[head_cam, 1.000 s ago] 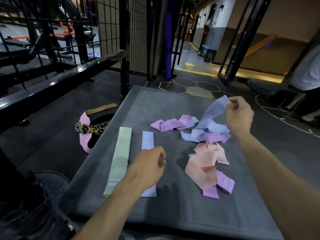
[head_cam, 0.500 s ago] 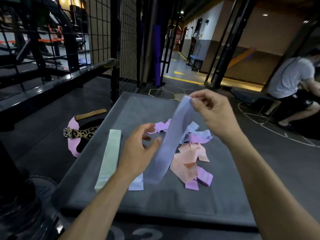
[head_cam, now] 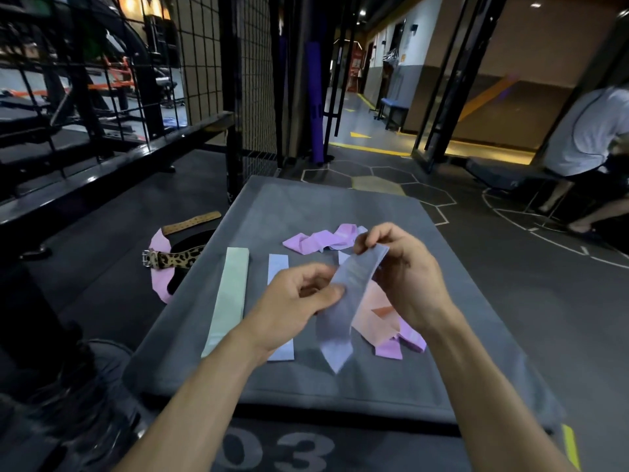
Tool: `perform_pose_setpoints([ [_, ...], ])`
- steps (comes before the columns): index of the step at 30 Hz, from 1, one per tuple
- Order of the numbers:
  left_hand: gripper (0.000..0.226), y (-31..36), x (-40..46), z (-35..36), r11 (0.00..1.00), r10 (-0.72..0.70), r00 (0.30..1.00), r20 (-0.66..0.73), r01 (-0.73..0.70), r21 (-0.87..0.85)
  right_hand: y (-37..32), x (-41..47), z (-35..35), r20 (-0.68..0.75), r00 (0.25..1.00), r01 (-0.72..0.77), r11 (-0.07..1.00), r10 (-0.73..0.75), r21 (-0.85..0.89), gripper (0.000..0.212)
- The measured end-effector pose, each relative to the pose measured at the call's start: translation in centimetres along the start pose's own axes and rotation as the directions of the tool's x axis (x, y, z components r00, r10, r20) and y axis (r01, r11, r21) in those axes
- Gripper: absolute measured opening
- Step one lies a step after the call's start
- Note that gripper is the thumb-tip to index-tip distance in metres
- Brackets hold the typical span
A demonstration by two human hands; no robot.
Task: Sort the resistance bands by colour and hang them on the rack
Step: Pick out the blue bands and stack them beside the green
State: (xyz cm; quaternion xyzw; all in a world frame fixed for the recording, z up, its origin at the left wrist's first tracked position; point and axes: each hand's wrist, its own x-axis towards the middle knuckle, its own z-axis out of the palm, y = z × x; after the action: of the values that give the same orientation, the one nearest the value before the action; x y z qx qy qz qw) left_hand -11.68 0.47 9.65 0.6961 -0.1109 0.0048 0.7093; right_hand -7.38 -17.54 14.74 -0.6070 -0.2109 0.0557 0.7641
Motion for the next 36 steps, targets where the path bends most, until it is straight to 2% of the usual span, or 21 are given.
perform_pose_setpoints([
  [4,0.003,-0.1,0.0,0.1,0.993,0.039,0.993,-0.108,-0.026,0.119,1.0,0.4,-0.8,-0.121,0.987,-0.102,0.994,0.106,0.04,0.028],
  [7,0.003,-0.3,0.3,0.0,0.985,0.065,0.987,-0.146,-0.04,0.167,1.8,0.6,-1.2,-0.19,0.979,-0.097,0.984,0.068,-0.152,0.022],
  [9,0.004,-0.3,0.4,0.0,0.982,0.078,0.987,-0.141,-0.051,0.183,2.0,0.6,-1.3,-0.193,0.98,-0.085,0.969,0.04,-0.233,0.034],
  [11,0.005,-0.4,0.4,0.1,0.984,0.042,0.997,-0.072,-0.029,0.175,1.7,0.6,-1.1,-0.204,0.979,-0.038,0.975,-0.008,-0.218,0.038],
  [14,0.005,-1.5,0.2,-0.1,0.975,-0.08,0.987,0.141,0.049,0.215,0.6,1.0,-0.6,-0.279,0.956,0.071,0.994,-0.09,-0.081,0.035],
  [17,0.011,-3.4,0.1,-1.1,0.918,-0.206,0.952,0.226,0.108,0.383,-0.2,1.1,-0.5,-0.382,0.918,0.143,0.987,-0.107,0.068,0.029],
  [19,0.009,-4.4,0.1,-1.8,0.915,-0.234,0.955,0.18,0.154,0.373,-0.2,1.0,-1.0,-0.445,0.891,0.164,0.978,-0.092,0.126,0.028],
  [21,0.012,-4.4,0.1,-2.5,0.92,-0.207,0.977,0.056,0.175,0.351,0.1,1.0,-2.0,-0.536,0.842,0.149,0.981,-0.061,0.123,0.027],
  [23,0.016,-4.2,0.3,-3.5,0.904,-0.116,0.988,-0.105,0.149,0.401,1.2,0.9,-3.3,-0.623,0.782,0.058,0.997,-0.018,0.044,0.025],
  [25,0.014,-3.6,0.1,-4.3,0.883,-0.022,0.981,-0.195,0.11,0.456,2.9,0.6,-4.7,-0.646,0.763,-0.118,0.988,0.026,-0.1,0.024],
  [27,0.017,-2.5,-0.5,-4.6,0.859,0.056,0.982,-0.182,0.046,0.51,4.0,-0.1,-5.9,-0.606,0.791,-0.316,0.905,0.085,-0.285,0.023],
  [28,0.017,-1.9,-0.8,-4.6,0.85,0.086,0.986,-0.141,0.001,0.527,4.5,-0.5,-6.3,-0.552,0.824,-0.402,0.82,0.13,-0.407,0.022],
  [29,0.017,-1.3,-1.0,-4.4,0.841,0.103,0.991,-0.084,-0.042,0.54,4.7,-1.0,-6.6,-0.468,0.859,-0.468,0.684,0.205,-0.559,0.021],
  [30,0.016,-0.8,-1.2,-4.1,0.835,0.102,0.995,-0.013,-0.078,0.545,5.1,-1.4,-6.6,-0.386,0.866,-0.499,0.503,0.318,-0.705,0.019],
  [31,0.017,-0.3,-1.5,-3.6,0.828,0.076,0.995,0.064,-0.098,0.553,5.3,-2.0,-6.3,-0.333,0.836,-0.488,0.31,0.437,-0.816,0.017],
  [32,0.019,0.1,-1.7,-3.0,0.811,0.029,0.989,0.144,-0.108,0.575,5.4,-2.5,-5.9,-0.301,0.81,-0.422,0.144,0.503,-0.895,0.015],
  [33,0.02,0.3,-1.9,-2.4,0.787,-0.029,0.976,0.218,-0.112,0.606,5.3,-3.0,-5.2,-0.254,0.813,-0.339,0.071,0.525,-0.938,0.018],
  [34,0.019,0.3,-1.9,-1.8,0.764,-0.079,0.958,0.277,-0.12,0.633,5.0,-3.5,-4.5,-0.167,0.835,-0.257,0.102,0.525,-0.961,0.023],
  [35,0.019,0.2,-1.9,-1.4,0.751,-0.106,0.942,0.318,-0.133,0.647,4.4,-4.0,-3.8,-0.046,0.853,-0.21,0.261,0.52,-0.942,0.026],
  [36,0.017,0.1,-1.9,-1.0,0.748,-0.105,0.936,0.335,-0.148,0.647,3.8,-4.4,-3.1,0.073,0.853,-0.213,0.474,0.517,-0.854,0.029],
])
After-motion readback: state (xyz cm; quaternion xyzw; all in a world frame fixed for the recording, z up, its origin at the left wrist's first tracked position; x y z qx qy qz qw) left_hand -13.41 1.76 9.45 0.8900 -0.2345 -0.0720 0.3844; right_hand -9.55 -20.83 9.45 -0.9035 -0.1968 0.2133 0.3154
